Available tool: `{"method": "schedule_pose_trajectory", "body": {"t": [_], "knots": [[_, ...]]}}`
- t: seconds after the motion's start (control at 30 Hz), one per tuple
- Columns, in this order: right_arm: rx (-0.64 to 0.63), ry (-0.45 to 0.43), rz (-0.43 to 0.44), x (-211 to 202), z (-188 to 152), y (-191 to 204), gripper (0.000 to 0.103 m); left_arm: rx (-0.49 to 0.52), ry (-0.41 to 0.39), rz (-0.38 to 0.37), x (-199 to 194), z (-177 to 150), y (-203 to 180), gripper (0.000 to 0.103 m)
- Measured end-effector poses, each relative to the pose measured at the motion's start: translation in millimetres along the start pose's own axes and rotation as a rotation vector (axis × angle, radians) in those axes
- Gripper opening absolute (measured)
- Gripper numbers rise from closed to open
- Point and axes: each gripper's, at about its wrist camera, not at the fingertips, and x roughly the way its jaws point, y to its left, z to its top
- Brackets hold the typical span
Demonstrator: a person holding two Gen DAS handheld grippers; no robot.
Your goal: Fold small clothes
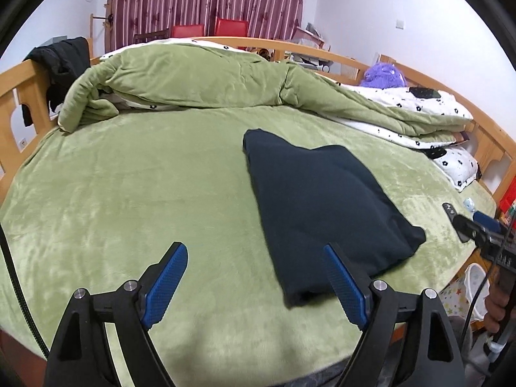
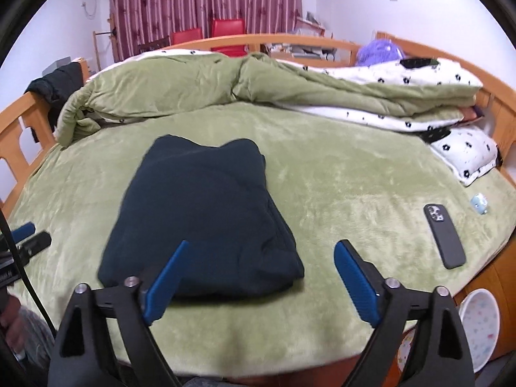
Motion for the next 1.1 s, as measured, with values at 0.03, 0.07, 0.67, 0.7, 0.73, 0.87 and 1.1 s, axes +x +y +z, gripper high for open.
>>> {"method": "schedule_pose_trajectory", "body": {"t": [0.03, 0.07, 0.67, 0.7, 0.73, 0.87, 1.1], "knots": [[-0.001, -0.004, 0.001, -7, -2, 2, 0.095, -0.002, -0.003, 0.001, -5, 0, 0, 0.085], [-0.004, -0.008, 0.001, -15, -4, 4, 0.095, -0.003, -0.012, 0.002, -14, 0, 1, 0.085], [0.003, -0.074, -0.042, -90, -25, 20, 0.098, 0.038, -0.072, 0.026, -77, -14, -4, 0.086], [0.003, -0.076, -0.043, -91, -25, 20, 0.098, 0.039, -0.074, 0.026, -78, -14, -5, 0.086], [0.002, -0.077, -0.043, -92, -26, 20, 0.098, 0.039, -0.075, 0.025, -80, -14, -5, 0.086], [0.001, -0.079, -0.046, -96, -26, 19, 0.098, 0.04, -0.076, 0.024, -81, -15, -5, 0.086], [0.013, -0.076, -0.051, -98, -27, 17, 0.098, 0.032, -0.079, 0.024, -86, -15, -4, 0.086]]}}
